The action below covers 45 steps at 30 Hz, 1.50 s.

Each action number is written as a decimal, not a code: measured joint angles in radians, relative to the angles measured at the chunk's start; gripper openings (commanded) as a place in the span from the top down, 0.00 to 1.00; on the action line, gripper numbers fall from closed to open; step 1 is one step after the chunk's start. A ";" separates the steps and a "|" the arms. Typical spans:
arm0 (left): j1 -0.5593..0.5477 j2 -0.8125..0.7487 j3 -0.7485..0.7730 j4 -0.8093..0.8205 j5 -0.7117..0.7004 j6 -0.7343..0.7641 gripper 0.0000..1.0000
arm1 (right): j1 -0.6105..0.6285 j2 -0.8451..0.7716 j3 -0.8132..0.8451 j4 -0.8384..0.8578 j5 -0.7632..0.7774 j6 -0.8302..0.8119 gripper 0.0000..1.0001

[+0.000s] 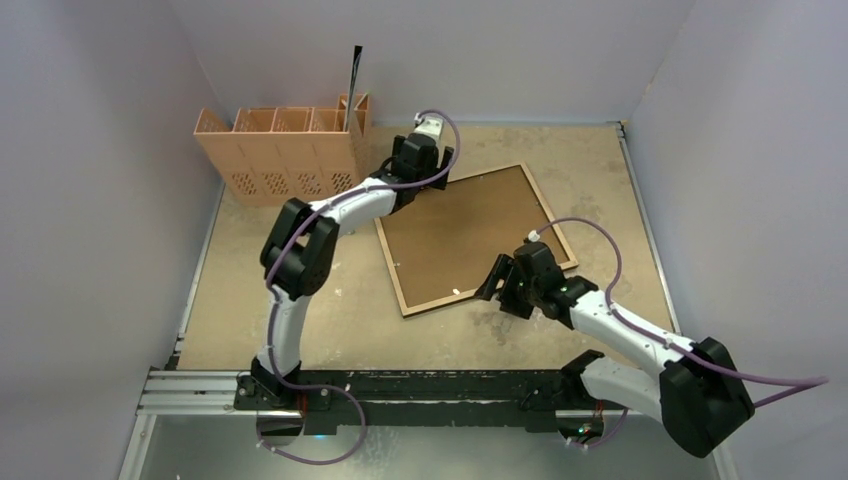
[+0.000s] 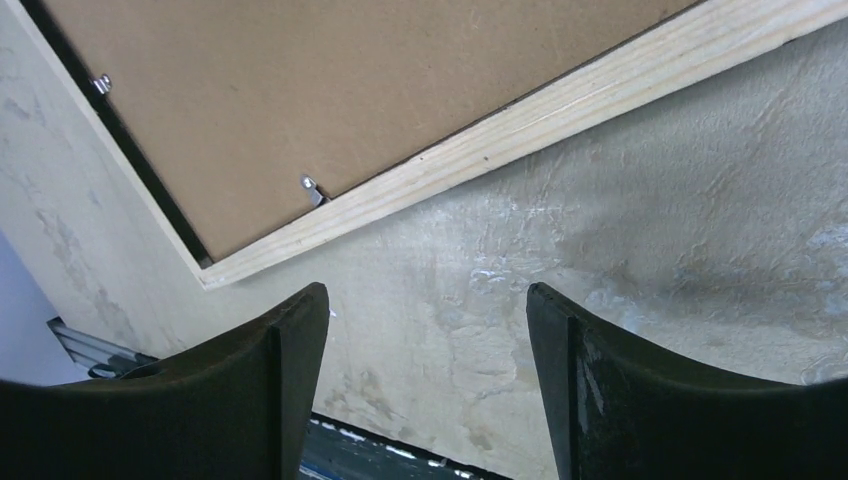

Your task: Put the photo into the frame

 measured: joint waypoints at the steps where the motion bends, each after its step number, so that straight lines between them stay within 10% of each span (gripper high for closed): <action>1: 0.006 0.042 0.045 -0.013 0.004 0.006 0.13 | 0.000 0.000 -0.004 0.000 -0.001 0.002 0.25; 19: 0.108 0.267 0.208 -0.108 0.404 -0.023 0.28 | -0.008 0.078 -0.049 0.122 -0.051 0.013 0.29; 45: -0.010 -0.142 -0.461 0.101 0.388 -0.179 0.53 | -0.407 0.298 0.153 0.073 0.181 -0.190 0.30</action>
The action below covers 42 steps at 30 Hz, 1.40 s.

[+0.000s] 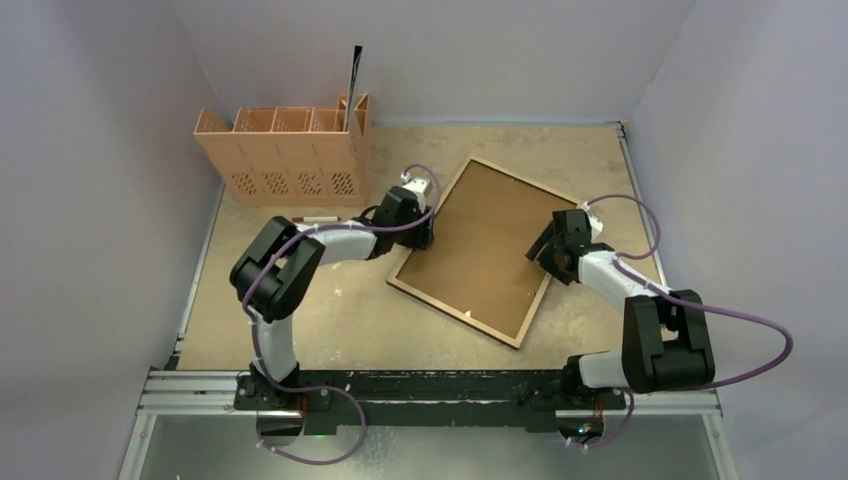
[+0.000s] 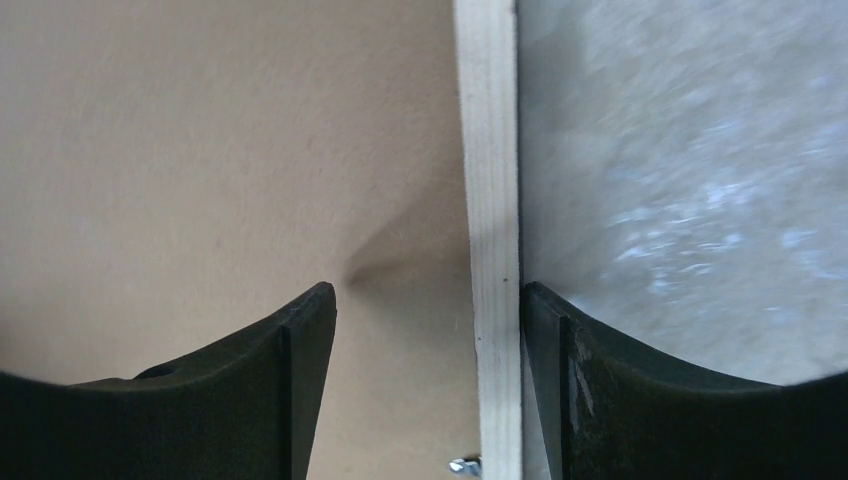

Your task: Put the photo into the frame

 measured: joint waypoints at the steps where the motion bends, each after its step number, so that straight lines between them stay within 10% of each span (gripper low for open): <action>1: -0.018 -0.018 -0.023 0.001 -0.008 -0.010 0.53 | -0.009 0.002 0.005 -0.007 0.023 -0.011 0.30; 22: -0.158 -0.399 -0.451 0.124 0.008 -0.238 0.38 | 0.022 -0.160 0.205 -0.085 0.193 -0.065 0.26; 42: -0.104 -0.741 -0.669 0.093 -0.314 -0.384 0.38 | 0.656 0.531 0.713 -0.220 0.222 0.061 0.39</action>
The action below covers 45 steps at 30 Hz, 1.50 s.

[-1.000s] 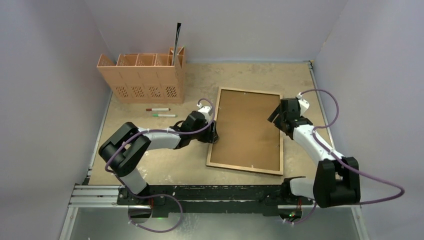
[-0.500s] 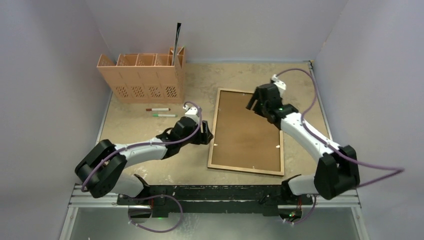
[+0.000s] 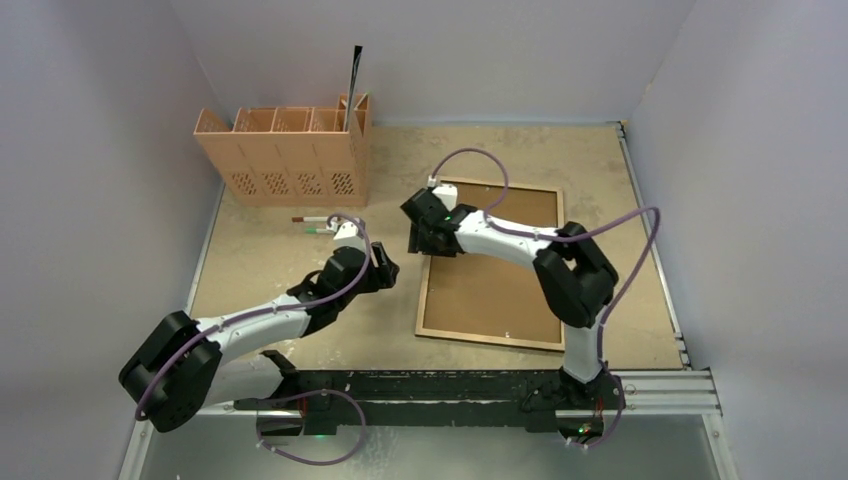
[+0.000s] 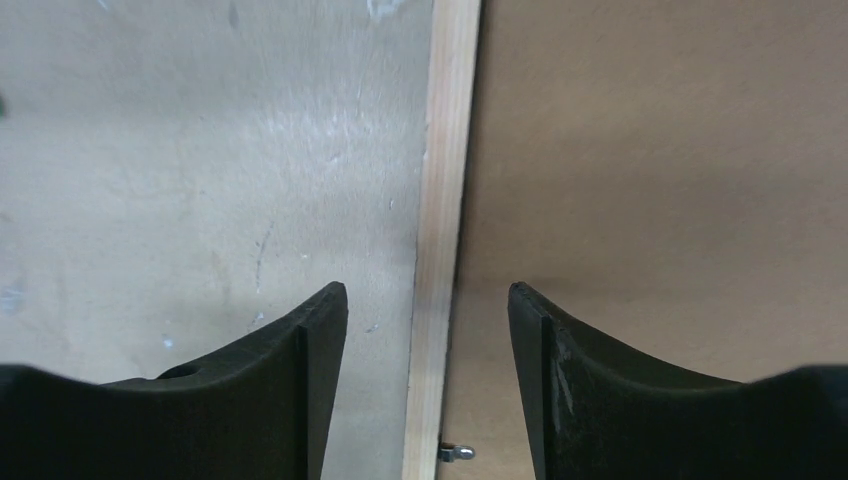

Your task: Put the photo into the frame

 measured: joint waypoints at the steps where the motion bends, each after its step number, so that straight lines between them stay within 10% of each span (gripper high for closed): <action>1: 0.005 -0.003 -0.008 0.000 -0.004 -0.007 0.38 | 0.019 0.032 0.023 -0.023 0.013 0.009 0.39; 16: 0.021 -0.003 -0.037 0.013 -0.006 -0.042 0.38 | 0.092 0.184 0.213 -0.196 0.136 0.055 0.55; 35: 0.034 0.021 -0.068 0.032 0.016 -0.052 0.38 | 0.114 0.185 0.210 -0.305 0.277 0.169 0.45; 45: 0.038 0.033 -0.076 0.040 0.035 -0.052 0.39 | 0.114 0.185 0.181 -0.265 0.217 0.161 0.64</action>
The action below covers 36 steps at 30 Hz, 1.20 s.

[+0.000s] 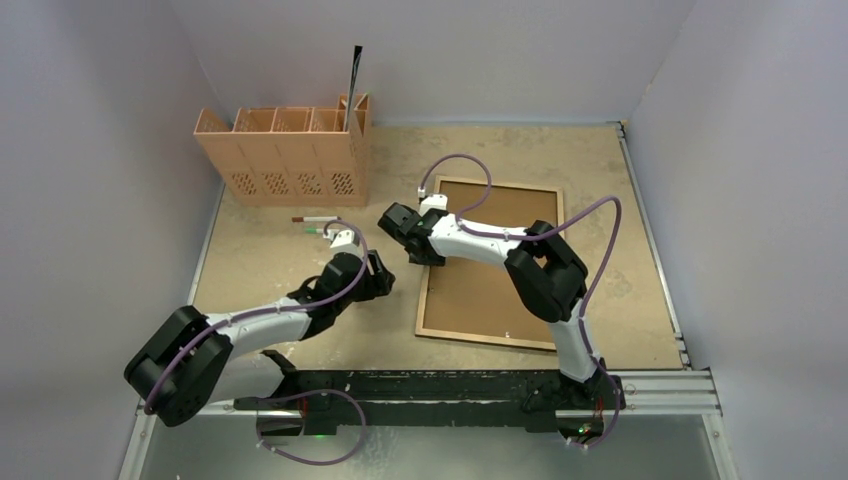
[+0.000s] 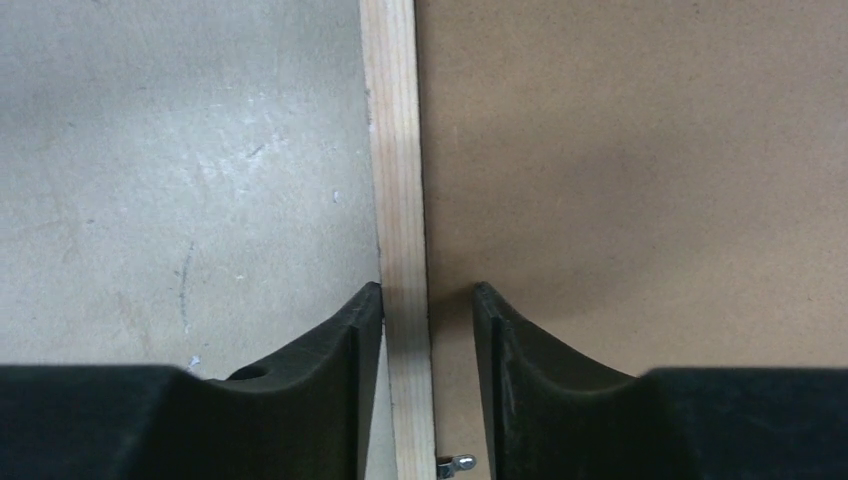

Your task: Put the photo into the frame

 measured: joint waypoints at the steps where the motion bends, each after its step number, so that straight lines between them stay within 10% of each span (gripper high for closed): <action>1: 0.001 0.002 -0.002 0.007 0.008 0.001 0.40 | 0.000 0.000 0.000 0.004 -0.006 -0.002 0.67; 9: 0.003 0.044 -0.035 0.167 0.121 0.019 0.40 | 0.000 -0.001 0.000 0.036 -0.031 -0.031 1.00; 22: 0.006 0.188 -0.052 0.464 0.428 -0.070 0.39 | -0.002 -0.105 -0.029 0.068 -0.138 -0.062 1.00; 36: 0.022 0.201 -0.161 0.702 0.602 -0.283 0.85 | -0.016 -0.206 -0.054 0.121 -0.219 -0.065 0.96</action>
